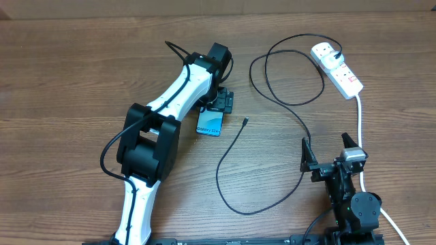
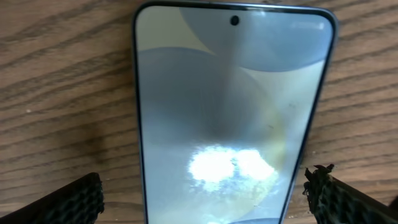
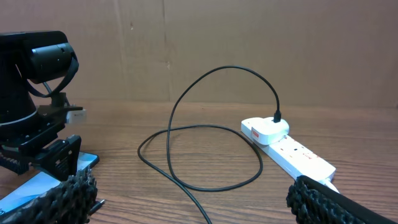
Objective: Plug charger to phone and switch on socket
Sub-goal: 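Close the left gripper on the phone's long edges, then lift the phone with the left gripper and tilt it upright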
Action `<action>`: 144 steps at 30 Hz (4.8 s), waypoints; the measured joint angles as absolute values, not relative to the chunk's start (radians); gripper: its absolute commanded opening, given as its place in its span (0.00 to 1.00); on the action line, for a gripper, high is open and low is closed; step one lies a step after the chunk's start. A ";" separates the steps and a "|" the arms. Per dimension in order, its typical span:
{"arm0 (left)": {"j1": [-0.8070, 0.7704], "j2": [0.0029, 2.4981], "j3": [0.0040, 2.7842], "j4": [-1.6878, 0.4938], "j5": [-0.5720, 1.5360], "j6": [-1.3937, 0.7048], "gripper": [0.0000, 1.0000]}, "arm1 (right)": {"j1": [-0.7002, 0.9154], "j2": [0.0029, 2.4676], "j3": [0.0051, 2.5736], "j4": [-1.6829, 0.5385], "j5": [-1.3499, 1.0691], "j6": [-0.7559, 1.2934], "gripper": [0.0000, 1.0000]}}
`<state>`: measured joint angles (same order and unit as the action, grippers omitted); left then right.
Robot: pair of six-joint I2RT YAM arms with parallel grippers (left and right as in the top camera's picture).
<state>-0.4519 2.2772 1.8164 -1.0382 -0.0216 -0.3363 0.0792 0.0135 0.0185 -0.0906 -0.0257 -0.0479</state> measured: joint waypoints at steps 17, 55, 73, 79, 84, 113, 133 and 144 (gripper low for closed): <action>-0.452 2.277 1.816 -1.044 -0.012 -0.329 1.00 | 0.079 0.014 0.019 -0.090 -0.026 -0.048 1.00; -0.465 2.306 1.817 -1.049 -0.002 -0.329 0.84 | 0.079 0.014 0.019 -0.090 -0.025 -0.048 1.00; -0.465 2.306 1.817 -1.047 -0.003 -0.329 0.75 | 0.079 0.014 0.019 -0.091 -0.026 -0.048 1.00; -0.465 2.306 1.817 -1.047 -0.003 -0.329 0.74 | 0.079 0.014 0.019 -0.090 -0.026 -0.048 1.00; -0.465 2.306 1.817 -1.047 -0.003 -0.329 0.75 | 0.079 0.014 0.019 -0.090 -0.026 -0.048 1.00; -0.465 2.306 1.819 -1.060 0.003 -0.330 0.68 | 0.079 0.014 0.019 -0.090 -0.025 -0.048 1.00; -0.464 2.342 1.913 -1.251 0.078 -0.408 0.70 | 0.079 0.014 0.019 -0.090 -0.025 -0.048 1.00; -0.395 2.342 1.916 -1.299 0.402 -0.417 0.69 | 0.079 0.014 0.019 -0.090 -0.026 -0.047 1.00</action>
